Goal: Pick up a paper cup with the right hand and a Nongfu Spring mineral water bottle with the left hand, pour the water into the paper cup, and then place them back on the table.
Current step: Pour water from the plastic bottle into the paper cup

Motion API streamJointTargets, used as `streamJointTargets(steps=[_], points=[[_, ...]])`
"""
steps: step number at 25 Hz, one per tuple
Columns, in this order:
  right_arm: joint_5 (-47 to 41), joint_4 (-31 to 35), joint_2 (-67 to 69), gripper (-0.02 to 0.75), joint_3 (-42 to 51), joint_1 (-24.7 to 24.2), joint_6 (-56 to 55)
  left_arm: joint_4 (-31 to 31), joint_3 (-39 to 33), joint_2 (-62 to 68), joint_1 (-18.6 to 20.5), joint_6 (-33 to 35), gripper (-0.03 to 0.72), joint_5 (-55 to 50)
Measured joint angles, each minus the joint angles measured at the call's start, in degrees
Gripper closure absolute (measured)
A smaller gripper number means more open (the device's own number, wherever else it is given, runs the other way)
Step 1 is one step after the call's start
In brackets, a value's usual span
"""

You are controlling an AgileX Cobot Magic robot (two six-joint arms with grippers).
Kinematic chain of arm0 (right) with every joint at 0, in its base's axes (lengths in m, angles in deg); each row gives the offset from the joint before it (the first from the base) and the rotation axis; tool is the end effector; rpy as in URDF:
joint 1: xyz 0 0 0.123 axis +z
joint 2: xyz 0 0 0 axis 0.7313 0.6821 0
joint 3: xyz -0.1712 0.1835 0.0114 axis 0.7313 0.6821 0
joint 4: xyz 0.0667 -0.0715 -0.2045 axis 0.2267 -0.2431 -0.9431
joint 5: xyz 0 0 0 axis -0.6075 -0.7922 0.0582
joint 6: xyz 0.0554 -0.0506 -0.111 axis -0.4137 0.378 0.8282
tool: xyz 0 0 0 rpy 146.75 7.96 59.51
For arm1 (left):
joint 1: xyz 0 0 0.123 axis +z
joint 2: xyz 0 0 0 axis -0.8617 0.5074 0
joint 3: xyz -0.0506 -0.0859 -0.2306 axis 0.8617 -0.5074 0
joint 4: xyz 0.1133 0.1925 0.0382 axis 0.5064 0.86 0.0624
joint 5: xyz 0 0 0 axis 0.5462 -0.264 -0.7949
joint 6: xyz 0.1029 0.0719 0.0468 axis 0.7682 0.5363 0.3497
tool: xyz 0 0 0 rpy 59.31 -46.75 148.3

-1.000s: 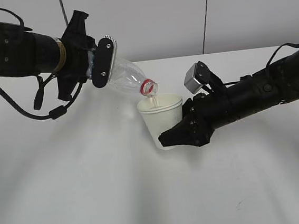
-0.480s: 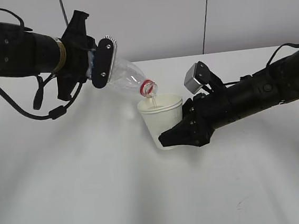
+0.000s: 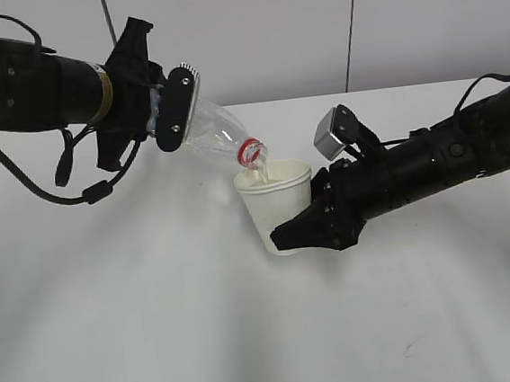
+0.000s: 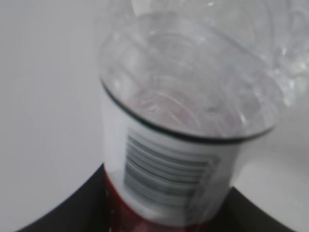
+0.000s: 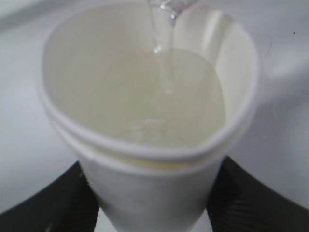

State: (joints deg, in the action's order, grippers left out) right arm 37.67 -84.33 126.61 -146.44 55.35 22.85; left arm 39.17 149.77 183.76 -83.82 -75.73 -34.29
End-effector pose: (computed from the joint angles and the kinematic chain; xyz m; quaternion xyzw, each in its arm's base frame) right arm 0.3462 0.1579 0.0900 -0.4578 0.7386 0.3400 0.3595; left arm 0.4026 -0.1689 0.1861 0.7529 0.4289 0.3326 0.3721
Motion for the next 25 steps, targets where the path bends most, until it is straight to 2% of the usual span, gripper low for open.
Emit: streamJointTargets(steps=[25], points=[[0.00,0.00,0.00,0.303,0.00,0.00,0.20,0.52,0.00,0.00,0.00,-0.05,0.386,0.00]])
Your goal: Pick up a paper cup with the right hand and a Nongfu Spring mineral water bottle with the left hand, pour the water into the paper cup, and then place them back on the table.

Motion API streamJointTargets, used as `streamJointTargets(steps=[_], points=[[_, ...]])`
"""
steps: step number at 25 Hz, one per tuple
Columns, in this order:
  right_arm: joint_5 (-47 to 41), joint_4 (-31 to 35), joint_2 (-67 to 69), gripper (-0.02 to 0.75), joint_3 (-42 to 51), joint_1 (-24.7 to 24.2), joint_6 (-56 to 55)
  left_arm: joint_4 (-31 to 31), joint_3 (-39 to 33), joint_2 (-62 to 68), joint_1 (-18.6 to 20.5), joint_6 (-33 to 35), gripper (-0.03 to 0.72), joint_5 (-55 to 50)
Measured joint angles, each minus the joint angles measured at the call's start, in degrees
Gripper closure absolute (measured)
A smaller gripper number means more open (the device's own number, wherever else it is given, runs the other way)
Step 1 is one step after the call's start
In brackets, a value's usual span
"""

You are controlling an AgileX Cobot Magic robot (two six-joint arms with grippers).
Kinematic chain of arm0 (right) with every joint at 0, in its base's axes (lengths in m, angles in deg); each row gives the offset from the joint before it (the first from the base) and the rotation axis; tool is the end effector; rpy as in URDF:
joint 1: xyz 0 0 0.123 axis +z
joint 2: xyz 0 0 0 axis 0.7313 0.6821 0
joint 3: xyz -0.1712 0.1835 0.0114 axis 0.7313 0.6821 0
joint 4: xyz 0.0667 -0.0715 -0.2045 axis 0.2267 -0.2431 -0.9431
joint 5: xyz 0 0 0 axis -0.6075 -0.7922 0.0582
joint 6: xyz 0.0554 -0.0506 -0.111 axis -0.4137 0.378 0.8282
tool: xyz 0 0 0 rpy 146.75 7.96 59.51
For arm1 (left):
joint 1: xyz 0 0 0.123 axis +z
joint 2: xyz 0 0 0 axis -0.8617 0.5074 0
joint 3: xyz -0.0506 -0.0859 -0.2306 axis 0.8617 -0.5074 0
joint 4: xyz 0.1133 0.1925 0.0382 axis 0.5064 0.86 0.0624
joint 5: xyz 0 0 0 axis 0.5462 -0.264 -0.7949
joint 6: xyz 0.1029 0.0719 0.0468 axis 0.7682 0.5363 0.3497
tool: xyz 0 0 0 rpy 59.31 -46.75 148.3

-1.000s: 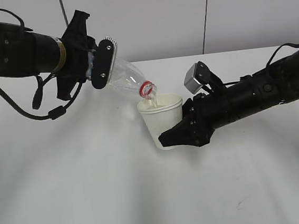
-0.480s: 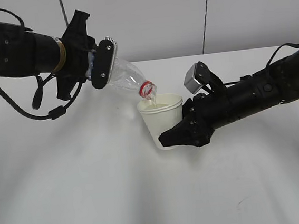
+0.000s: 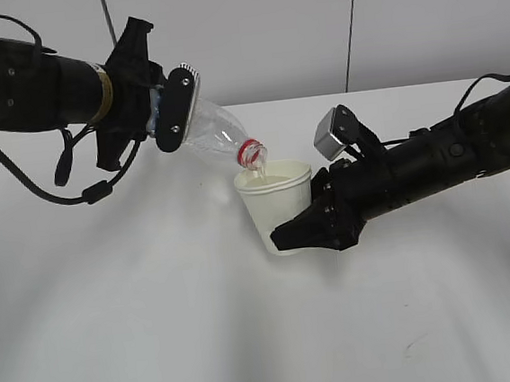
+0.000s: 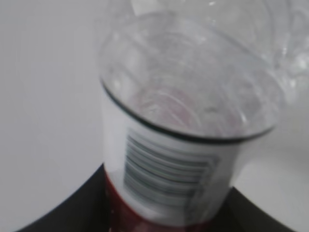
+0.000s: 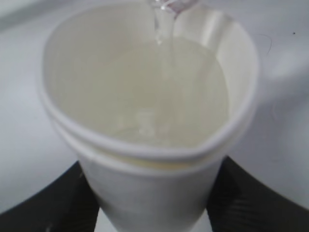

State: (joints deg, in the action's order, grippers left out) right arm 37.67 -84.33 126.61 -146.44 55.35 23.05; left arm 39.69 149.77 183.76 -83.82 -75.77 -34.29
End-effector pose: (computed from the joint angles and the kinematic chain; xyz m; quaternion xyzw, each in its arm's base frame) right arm 0.3462 0.1579 0.0900 -0.4591 0.7378 0.3394 0.3600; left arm 0.4026 -0.1690 0.1862 0.7546 0.4257 0.3344 0.3710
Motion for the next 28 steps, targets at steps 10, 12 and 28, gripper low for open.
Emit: streamJointTargets(steps=[10,12,28], points=[[0.00,-0.04,0.00,0.303,0.00,0.00,0.00,0.31,0.00,0.00,0.00,0.00,0.387,0.00],[0.00,-0.04,0.00,0.303,0.00,0.00,0.00,0.34,0.00,0.00,0.00,0.00,0.387,0.00],[-0.22,6.65,0.00,0.303,0.00,0.00,9.21,-0.40,0.00,0.00,0.00,-14.42,0.388,3.03]])
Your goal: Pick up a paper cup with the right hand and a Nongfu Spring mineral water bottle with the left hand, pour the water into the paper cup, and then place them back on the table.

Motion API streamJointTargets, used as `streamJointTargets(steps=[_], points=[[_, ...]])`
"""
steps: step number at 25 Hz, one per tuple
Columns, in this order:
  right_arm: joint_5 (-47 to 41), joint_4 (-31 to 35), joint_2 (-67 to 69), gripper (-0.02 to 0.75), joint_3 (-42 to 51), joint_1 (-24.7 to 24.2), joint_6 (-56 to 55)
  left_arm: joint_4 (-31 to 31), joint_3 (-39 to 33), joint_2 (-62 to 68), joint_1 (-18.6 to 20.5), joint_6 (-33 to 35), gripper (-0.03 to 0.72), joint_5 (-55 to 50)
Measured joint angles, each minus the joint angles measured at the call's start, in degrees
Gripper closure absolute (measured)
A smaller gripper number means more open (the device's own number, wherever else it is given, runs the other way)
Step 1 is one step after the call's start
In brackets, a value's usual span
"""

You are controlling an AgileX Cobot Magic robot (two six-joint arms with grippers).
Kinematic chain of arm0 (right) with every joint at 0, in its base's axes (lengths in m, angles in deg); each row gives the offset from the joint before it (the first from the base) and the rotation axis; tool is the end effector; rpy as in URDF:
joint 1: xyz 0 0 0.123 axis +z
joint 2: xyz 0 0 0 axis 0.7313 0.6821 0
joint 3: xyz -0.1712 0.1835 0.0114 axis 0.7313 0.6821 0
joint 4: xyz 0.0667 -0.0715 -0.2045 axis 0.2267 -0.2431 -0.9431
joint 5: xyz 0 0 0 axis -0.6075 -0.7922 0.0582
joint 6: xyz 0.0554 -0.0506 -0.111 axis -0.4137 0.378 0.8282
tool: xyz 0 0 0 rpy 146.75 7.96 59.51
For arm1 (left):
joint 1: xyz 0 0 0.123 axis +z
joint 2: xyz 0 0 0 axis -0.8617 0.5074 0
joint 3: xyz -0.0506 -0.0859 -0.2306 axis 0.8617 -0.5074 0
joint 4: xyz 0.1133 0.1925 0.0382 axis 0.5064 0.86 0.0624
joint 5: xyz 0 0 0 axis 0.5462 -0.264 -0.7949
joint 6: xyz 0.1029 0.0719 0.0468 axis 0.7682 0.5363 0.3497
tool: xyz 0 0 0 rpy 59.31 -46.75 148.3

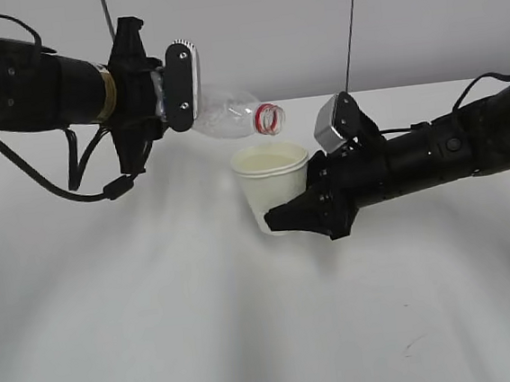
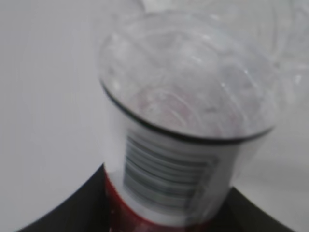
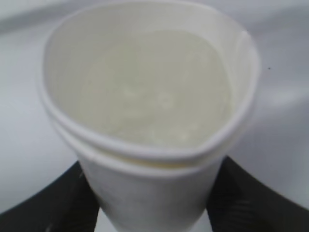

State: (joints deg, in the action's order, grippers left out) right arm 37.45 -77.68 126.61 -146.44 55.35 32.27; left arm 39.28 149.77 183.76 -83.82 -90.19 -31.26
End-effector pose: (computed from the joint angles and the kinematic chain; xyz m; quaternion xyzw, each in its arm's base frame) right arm 0.3559 0.1592 0.0975 -0.4688 0.7124 0.3180 0.4142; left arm 0.3999 -0.1755 0.1857 0.7020 0.5096 0.2635 0.4220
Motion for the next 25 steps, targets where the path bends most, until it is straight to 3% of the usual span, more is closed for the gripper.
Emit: streamJointTargets(steps=[6,11,16,25], points=[[-3.24,5.03,0.00,0.303,0.00,0.00,3.61,-8.72,0.00,0.00,0.56,-2.26,0.388,2.50],[-4.31,10.77,0.00,0.303,0.00,0.00,8.57,-23.82,0.00,0.00,3.81,-2.36,0.388,8.04],[-4.45,20.32,0.00,0.303,0.00,0.00,15.39,-36.84,0.00,0.00,6.88,-2.43,0.388,12.23],[-5.74,35.89,0.00,0.303,0.00,0.00,24.19,-51.17,-7.20,0.00,8.82,-2.61,0.388,26.88]])
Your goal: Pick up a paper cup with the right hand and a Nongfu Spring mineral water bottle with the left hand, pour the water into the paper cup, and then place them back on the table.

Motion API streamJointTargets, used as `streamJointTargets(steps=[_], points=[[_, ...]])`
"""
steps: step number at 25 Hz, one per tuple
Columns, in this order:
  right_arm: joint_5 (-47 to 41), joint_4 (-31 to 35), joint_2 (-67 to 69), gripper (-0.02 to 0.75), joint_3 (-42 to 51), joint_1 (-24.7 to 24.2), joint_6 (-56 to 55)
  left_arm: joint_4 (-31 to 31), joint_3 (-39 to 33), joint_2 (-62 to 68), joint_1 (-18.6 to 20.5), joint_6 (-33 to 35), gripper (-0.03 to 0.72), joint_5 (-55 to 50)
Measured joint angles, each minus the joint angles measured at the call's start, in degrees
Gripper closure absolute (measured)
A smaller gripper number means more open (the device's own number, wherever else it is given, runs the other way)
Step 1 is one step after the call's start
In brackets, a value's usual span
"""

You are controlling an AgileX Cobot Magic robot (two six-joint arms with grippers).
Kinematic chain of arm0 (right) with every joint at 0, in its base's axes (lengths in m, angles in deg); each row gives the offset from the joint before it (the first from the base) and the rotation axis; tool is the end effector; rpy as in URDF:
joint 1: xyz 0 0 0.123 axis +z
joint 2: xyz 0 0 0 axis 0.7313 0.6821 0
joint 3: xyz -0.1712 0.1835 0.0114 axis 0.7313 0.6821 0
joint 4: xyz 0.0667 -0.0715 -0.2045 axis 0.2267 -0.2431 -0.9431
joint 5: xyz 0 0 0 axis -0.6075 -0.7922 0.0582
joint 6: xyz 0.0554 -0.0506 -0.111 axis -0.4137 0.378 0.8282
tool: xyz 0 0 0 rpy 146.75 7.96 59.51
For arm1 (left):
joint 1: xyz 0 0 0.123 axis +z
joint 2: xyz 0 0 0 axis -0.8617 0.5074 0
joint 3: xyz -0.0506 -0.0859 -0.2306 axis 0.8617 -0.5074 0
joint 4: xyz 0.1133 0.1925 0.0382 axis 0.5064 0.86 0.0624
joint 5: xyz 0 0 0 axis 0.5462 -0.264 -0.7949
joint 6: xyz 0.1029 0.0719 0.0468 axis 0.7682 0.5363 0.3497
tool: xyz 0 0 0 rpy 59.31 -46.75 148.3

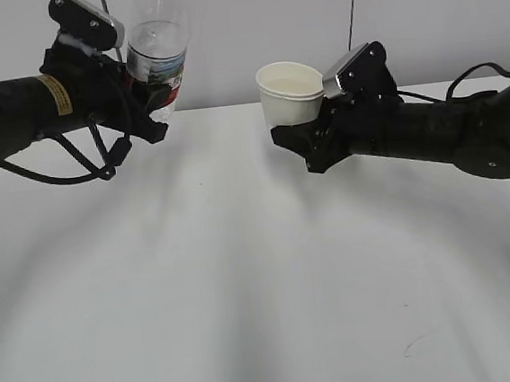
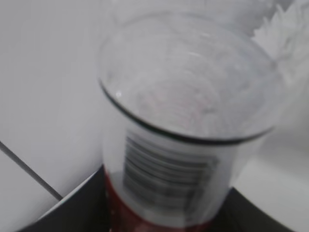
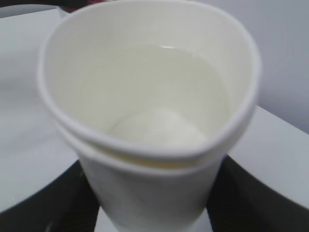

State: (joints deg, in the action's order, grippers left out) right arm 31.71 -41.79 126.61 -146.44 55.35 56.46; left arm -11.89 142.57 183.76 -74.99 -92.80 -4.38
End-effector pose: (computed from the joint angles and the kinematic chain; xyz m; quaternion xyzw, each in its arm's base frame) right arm 0.4094 0.1374 0.1249 -0.3353 0.7158 0.2031 0.5779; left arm 0.4047 -0.1504 0.1878 0.3752 0.7141 -0.0473 0.5892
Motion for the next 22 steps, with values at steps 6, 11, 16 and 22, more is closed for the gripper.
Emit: streamJointTargets(steps=[6,11,16,22], points=[[-1.51,7.80,0.18,0.303,0.00,0.00,5.52,-10.44,-4.36,1.56,0.00,-0.98,0.388,9.61],[-1.51,12.28,2.25,0.303,0.00,0.00,7.12,-13.91,-8.33,3.45,0.05,-2.61,0.388,16.38],[0.30,14.02,5.83,0.303,0.00,-0.20,7.57,-14.10,-9.53,4.50,0.24,-6.90,0.388,19.00],[1.77,14.35,7.57,0.303,0.00,-0.24,10.49,-13.77,-12.18,8.12,0.25,-7.89,0.388,25.08]])
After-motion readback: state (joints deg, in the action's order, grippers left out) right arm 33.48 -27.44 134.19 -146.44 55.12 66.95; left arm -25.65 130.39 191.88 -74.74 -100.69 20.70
